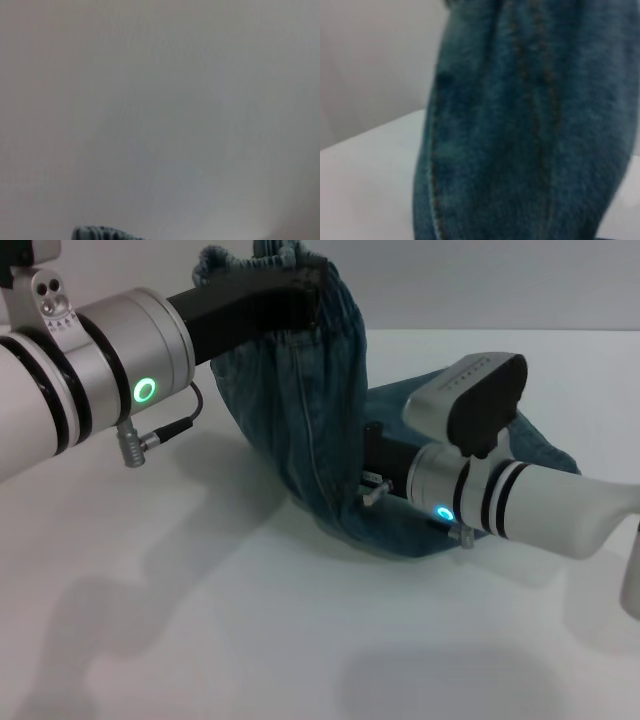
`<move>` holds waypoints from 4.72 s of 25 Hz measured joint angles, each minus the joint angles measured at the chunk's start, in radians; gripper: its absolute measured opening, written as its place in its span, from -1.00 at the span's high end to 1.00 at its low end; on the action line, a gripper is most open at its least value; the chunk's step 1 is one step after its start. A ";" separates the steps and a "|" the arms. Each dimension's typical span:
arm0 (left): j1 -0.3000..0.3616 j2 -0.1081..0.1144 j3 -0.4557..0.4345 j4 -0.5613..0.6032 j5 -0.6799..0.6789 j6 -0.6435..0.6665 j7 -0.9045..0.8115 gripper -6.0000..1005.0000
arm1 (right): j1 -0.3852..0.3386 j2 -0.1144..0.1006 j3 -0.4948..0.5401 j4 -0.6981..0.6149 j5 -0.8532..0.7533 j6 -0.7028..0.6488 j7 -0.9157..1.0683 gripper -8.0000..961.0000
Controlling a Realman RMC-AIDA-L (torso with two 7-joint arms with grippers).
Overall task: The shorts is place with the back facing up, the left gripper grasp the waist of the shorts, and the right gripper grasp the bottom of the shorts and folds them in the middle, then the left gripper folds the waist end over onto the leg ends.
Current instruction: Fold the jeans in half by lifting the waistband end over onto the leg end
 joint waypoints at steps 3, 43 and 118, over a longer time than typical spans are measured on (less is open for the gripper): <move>0.006 0.000 -0.004 0.005 0.000 0.001 0.000 0.98 | -0.048 -0.005 0.022 0.044 0.000 -0.020 -0.037 0.99; -0.031 0.000 -0.031 0.010 -0.006 0.024 0.010 0.97 | 0.018 -0.001 -0.021 0.019 -0.002 -0.033 0.078 0.99; -0.154 -0.009 0.706 0.729 -0.038 1.261 0.060 -0.04 | -0.630 -0.008 0.646 0.210 -0.174 0.333 -0.427 0.99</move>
